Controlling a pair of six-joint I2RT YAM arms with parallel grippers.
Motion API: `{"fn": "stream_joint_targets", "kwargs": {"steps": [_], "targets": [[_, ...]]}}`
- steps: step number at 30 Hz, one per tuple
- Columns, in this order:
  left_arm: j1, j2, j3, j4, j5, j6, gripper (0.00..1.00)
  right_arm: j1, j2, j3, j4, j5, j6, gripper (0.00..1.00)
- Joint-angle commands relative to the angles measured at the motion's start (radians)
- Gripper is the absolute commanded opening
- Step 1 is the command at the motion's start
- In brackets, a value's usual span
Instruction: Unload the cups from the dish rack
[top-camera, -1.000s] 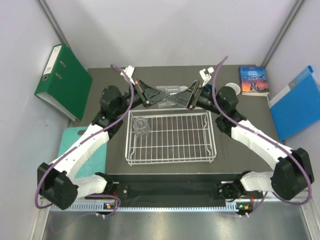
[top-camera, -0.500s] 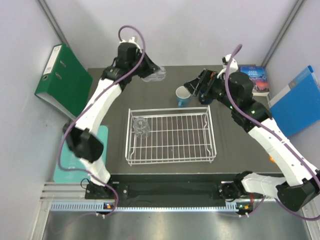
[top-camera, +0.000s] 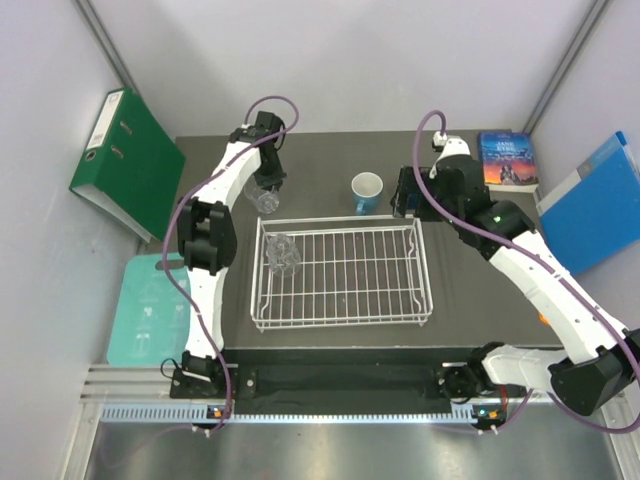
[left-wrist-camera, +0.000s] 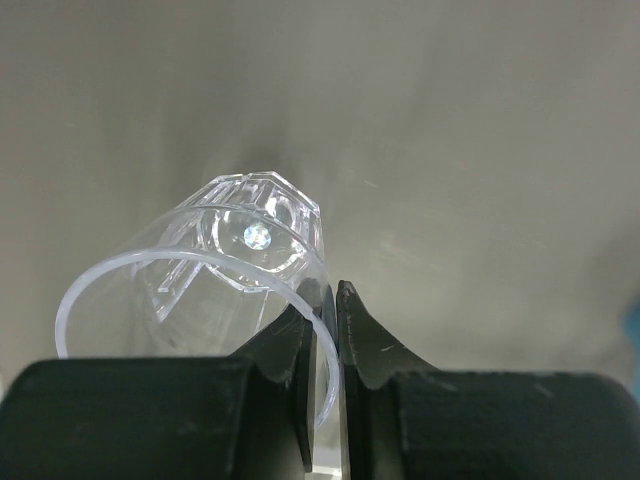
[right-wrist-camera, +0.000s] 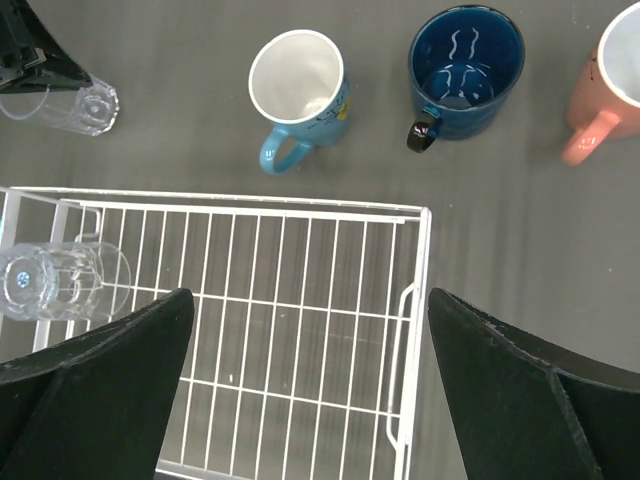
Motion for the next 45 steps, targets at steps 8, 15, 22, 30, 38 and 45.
{"fn": "stream_joint_targets", "kwargs": {"steps": [8,15,22,30,38,45], "targets": [[-0.038,0.041,0.078,-0.001,-0.081,0.06,0.0,0.0,0.008,-0.034,0.001,-0.005,-0.037,1.0],[-0.075,0.05,0.072,-0.015,-0.159,0.074,0.0,0.0,0.031,-0.043,0.013,-0.024,-0.026,1.0],[-0.074,0.056,0.057,-0.001,-0.112,0.081,0.0,0.0,0.031,-0.046,0.015,-0.031,-0.025,1.0],[-0.072,0.102,0.061,-0.019,-0.084,0.077,0.02,-0.001,0.016,-0.06,0.006,-0.033,-0.023,1.0],[-0.072,0.061,0.039,0.008,-0.101,0.057,0.47,0.0,-0.002,-0.072,0.004,-0.027,-0.026,1.0],[-0.074,-0.219,-0.082,0.248,-0.116,-0.014,0.99,0.0,-0.027,-0.08,0.03,-0.048,-0.042,0.99]]}}
